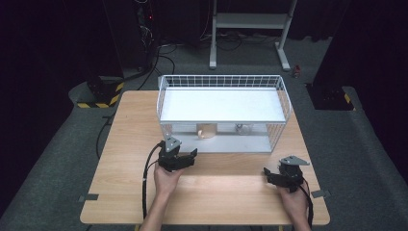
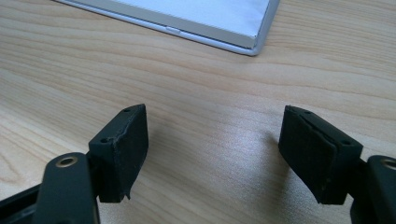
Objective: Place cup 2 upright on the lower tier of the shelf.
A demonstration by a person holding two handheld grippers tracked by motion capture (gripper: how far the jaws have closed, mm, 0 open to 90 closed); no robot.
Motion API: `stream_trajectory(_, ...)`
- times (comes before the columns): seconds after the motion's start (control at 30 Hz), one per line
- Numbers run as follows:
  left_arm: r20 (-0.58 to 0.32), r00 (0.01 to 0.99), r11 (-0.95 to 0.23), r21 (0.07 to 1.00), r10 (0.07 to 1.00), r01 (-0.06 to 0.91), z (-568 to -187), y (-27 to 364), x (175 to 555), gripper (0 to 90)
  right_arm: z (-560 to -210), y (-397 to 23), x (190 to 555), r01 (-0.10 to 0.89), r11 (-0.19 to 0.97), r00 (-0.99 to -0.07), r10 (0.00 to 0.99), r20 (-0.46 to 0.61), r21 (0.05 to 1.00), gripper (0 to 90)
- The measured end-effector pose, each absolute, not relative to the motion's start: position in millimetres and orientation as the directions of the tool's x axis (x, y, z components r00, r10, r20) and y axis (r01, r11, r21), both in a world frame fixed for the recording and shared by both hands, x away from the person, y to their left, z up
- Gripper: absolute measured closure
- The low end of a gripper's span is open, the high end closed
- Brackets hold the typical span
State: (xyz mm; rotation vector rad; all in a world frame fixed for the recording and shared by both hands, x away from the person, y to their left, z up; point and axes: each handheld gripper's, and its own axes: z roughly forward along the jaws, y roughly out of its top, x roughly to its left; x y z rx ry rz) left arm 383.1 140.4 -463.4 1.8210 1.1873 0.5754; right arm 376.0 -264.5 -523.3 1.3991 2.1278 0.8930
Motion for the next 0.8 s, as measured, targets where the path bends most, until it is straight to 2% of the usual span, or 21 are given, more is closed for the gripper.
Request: stream_trajectory(0.8, -0.101, 0.439, -0.136, 0.867, 0.893, 0.479, -459, 159, 370, 21.2, -523, -265, 376, 0.636, 0.280, -0.392, 0.920, -0.011, 0.719, 24.3)
